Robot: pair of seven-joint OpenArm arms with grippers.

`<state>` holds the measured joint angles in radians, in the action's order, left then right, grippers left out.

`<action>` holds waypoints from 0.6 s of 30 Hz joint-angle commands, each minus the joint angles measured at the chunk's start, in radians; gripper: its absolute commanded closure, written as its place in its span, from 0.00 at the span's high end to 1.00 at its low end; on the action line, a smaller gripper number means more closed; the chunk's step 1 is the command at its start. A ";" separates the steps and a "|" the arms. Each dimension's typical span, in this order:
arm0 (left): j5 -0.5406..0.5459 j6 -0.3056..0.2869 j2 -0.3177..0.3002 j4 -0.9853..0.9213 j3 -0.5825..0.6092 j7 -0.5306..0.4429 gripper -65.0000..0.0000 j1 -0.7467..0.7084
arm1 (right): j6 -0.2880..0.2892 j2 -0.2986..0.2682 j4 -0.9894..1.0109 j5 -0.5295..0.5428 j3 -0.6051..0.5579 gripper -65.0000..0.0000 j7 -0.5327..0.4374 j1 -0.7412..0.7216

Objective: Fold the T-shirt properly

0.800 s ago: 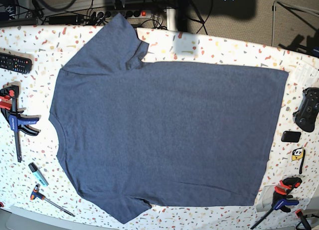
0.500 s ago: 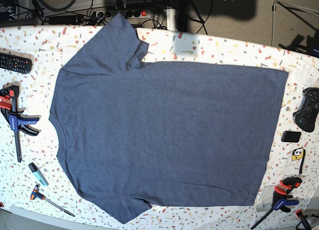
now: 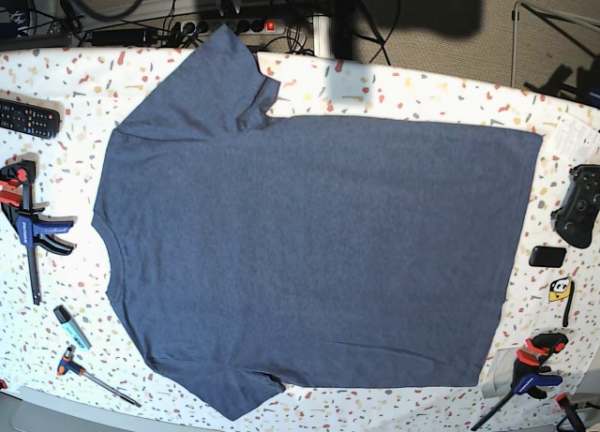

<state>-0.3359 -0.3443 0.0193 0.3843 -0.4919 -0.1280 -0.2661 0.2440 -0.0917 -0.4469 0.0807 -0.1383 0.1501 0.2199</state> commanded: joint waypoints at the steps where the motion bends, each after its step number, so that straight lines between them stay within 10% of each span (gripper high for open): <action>1: 0.004 -0.007 -0.001 0.004 -0.003 -0.008 0.04 -0.011 | 0.010 -0.002 -0.006 0.001 0.000 0.00 -0.005 0.008; 18: 0.003 -0.007 0.000 0.061 -0.003 -0.007 0.04 -0.048 | 0.010 -0.082 -0.129 -0.034 0.000 0.00 -0.064 0.115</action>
<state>-0.3367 -0.3481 0.0208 0.4408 -0.4919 -0.1284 -0.3027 0.2440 -0.1677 -0.5735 0.0486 -0.1383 0.0872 0.3279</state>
